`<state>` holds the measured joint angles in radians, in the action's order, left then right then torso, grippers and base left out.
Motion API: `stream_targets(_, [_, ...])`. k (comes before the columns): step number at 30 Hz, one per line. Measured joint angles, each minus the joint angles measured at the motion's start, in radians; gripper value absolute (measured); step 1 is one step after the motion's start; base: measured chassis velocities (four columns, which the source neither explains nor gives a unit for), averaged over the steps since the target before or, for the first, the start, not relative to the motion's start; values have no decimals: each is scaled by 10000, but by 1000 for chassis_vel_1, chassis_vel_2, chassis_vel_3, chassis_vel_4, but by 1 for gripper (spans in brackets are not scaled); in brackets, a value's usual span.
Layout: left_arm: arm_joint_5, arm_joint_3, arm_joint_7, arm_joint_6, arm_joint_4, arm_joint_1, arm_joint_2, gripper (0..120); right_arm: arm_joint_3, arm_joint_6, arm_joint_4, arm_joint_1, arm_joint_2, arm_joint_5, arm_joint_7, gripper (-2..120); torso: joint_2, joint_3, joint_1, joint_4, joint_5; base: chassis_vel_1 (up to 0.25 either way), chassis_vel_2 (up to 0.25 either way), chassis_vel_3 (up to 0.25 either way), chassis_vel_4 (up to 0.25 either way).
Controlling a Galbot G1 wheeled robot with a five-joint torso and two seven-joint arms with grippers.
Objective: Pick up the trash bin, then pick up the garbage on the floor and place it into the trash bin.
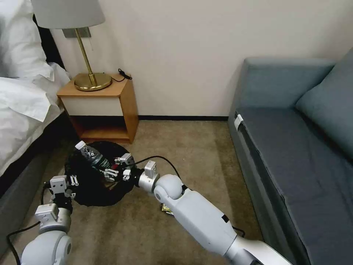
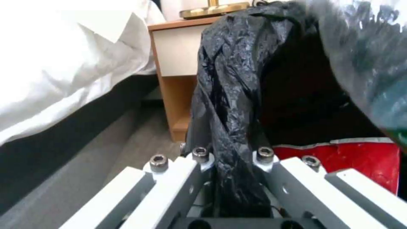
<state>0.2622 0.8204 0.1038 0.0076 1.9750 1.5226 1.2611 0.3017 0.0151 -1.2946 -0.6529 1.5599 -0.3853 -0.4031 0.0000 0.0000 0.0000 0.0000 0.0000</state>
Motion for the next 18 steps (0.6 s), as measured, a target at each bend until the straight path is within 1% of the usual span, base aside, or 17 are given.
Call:
stream_targets(1, [0,0,0,0,0,0,0,3,0,0,0,0,0,0,0,62,0,0,0,0,0,0,0,0,0])
stream_targets(3, [69,36,0,-1,1,-21,-6,3,-40,71,93,-40,-35,171,-5,69,0,0,0,0,0,0,0,0,0])
stream_targets(4, [73,37,0,-1,1,-21,-7,3,-46,78,102,-44,-37,186,-5,69,0,0,0,0,0,0,0,0,0])
stream_targets(5, [130,64,-5,0,15,-22,-8,3,-103,129,149,-73,-50,291,-9,79,0,0,0,0,0,0,0,0,0])
stream_targets(6, [182,106,-5,-1,21,-22,-7,3,-162,160,161,-100,-68,356,-13,83,0,0,0,0,0,0,0,0,0])
stream_targets(7, [182,106,-5,-1,21,-22,-7,3,-162,160,161,-100,-68,356,-13,83,0,0,0,0,0,0,0,0,0])
stream_targets(10, [292,207,-5,-33,-7,-15,-3,3,-289,236,163,-180,-112,555,-5,96,0,0,0,0,1,0,0,0,0])
stream_targets(11, [308,240,-5,-51,-33,-4,-2,3,-339,241,120,-215,-154,684,20,99,0,0,0,1,0,0,0,0,0])
stream_targets(14, [311,279,-8,-64,-56,10,-10,3,-405,111,-42,-242,-255,917,29,99,0,0,0,3,1,0,0,0,0])
stream_targets(15, [308,318,-14,-83,-89,13,-32,3,-485,-173,-243,-253,-389,1233,-33,100,0,0,0,2,1,0,0,0,0])
stream_targets(16, [256,386,-26,-130,-161,7,-88,3,-592,-549,-466,-255,-580,1819,-195,100,0,0,0,1,1,0,0,0,0])
stream_targets(17, [256,386,-26,-130,-161,7,-88,3,-592,-549,-466,-255,-580,1819,-195,100,0,0,0,1,1,0,0,0,0])
stream_targets(18, [220,426,-29,-153,-221,0,-143,3,-680,-714,-574,-252,-721,2309,-330,100,0,0,0,0,1,0,0,0,0])
